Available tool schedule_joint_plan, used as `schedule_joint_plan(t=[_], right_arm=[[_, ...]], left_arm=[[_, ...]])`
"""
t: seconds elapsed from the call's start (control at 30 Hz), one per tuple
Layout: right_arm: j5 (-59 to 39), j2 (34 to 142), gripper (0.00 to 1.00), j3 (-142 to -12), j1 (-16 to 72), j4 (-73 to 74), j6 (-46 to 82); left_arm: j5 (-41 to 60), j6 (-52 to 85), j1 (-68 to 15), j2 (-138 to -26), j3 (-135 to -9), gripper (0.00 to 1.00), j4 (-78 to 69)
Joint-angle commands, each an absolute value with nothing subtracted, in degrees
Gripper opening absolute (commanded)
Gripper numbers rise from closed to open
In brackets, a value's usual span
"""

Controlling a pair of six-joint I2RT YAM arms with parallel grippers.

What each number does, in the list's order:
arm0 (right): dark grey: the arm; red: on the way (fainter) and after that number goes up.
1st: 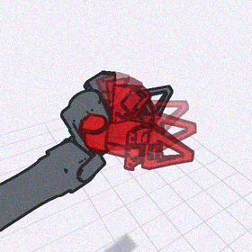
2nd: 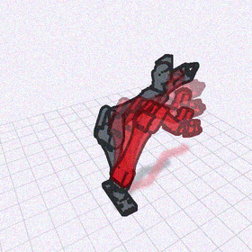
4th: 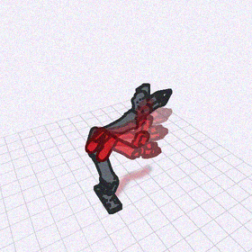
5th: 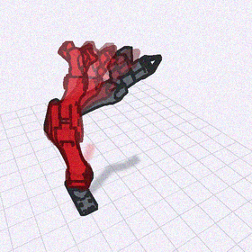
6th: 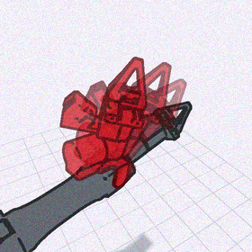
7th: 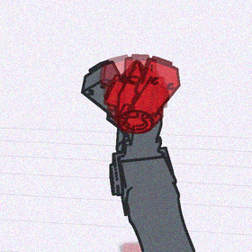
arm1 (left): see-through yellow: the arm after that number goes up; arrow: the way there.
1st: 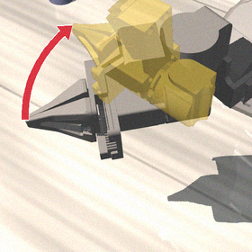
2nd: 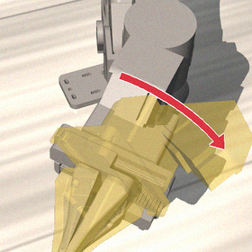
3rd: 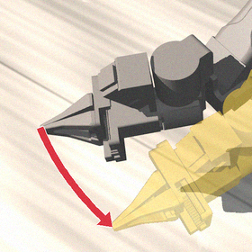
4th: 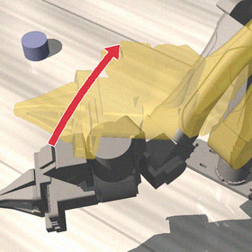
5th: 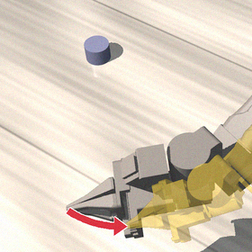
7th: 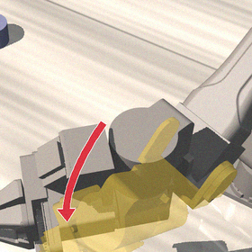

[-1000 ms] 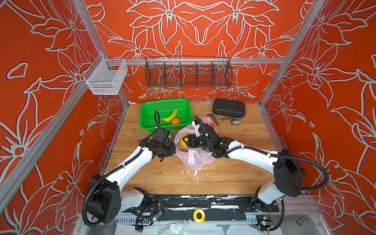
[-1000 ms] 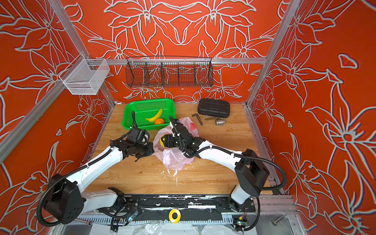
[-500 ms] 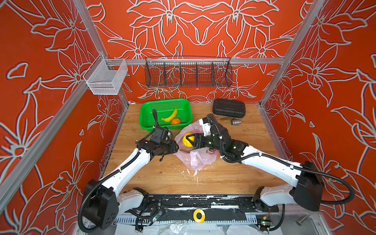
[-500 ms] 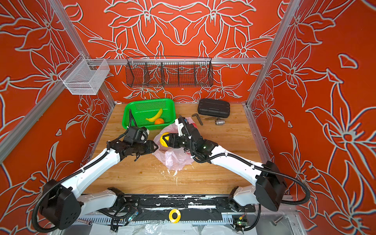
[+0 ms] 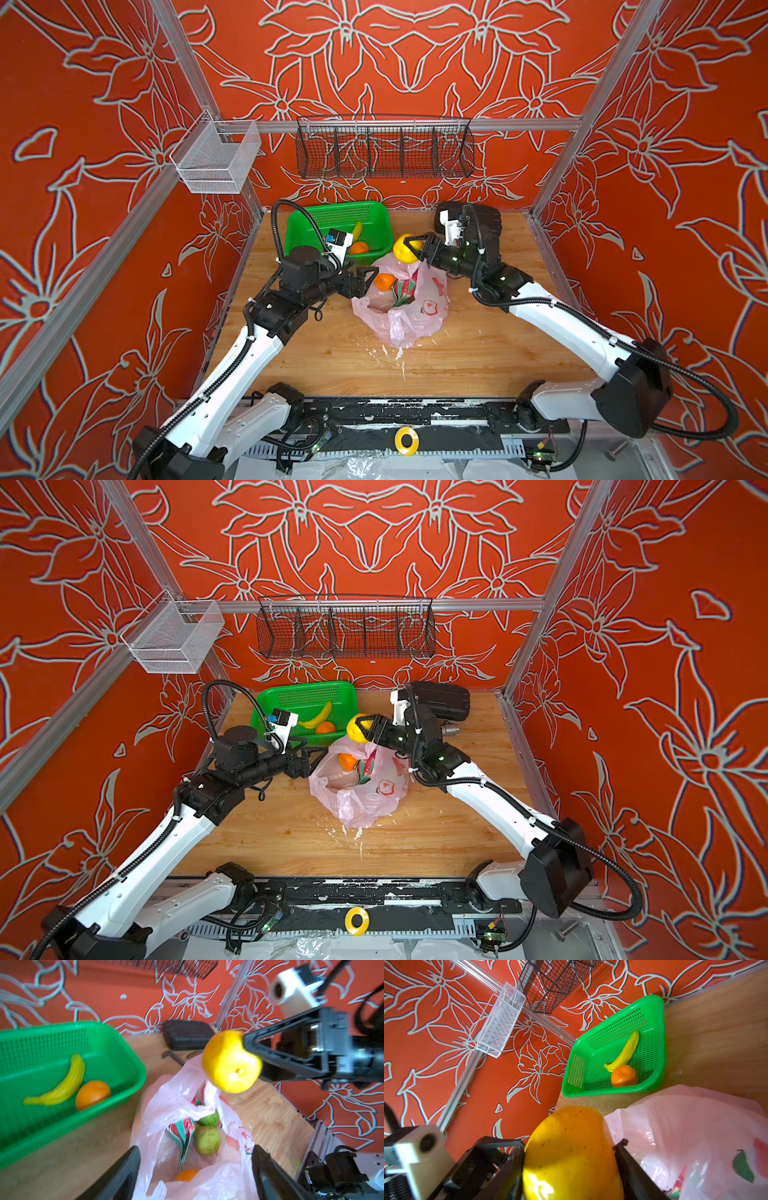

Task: Untie the knot of the plastic bag and take out the fruit
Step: 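Lift the yellow fruit out with the right gripper while the left gripper reaches toward it, then grasp the yellow fruit with the left gripper from the right gripper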

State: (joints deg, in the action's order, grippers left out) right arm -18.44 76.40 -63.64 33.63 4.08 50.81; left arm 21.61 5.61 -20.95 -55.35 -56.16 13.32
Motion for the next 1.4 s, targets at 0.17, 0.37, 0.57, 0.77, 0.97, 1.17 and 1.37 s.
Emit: schedule_joint_plan(t=[0.17, 0.37, 0.57, 0.77, 0.97, 1.17, 1.37], right_arm=[[-24.54, 74.43, 0.57, -65.81, 31.77, 8.10, 57.45], [-26.26, 73.86, 0.57, -66.10, 31.74, 8.67, 59.22], [-28.24, 73.57, 0.57, -65.83, 31.83, 10.32, 60.61], [-29.73, 72.86, 0.57, -65.30, 31.90, 11.52, 60.85], [-29.62, 72.46, 0.57, -64.82, 31.82, 11.34, 60.60], [-29.19, 72.33, 0.59, -64.93, 31.74, 10.43, 59.34], [-27.30, 70.29, 0.83, -64.57, 31.57, 9.24, 56.78]], left_arm=[[30.46, -11.33, -22.94, -62.91, -60.87, 0.94, 1.60], [23.60, -25.81, -29.17, -67.40, -64.33, 0.98, 1.15], [18.84, -28.34, -30.02, -72.19, -68.16, 0.97, 1.09], [21.98, -28.92, -30.40, -75.20, -70.27, 0.99, 1.84], [24.73, -29.14, -31.11, -77.14, -71.70, 0.69, 3.34], [26.59, -28.22, -31.91, -77.30, -71.82, 0.54, 3.69], [20.68, -23.66, -32.05, -77.61, -73.10, 0.53, 5.01]])
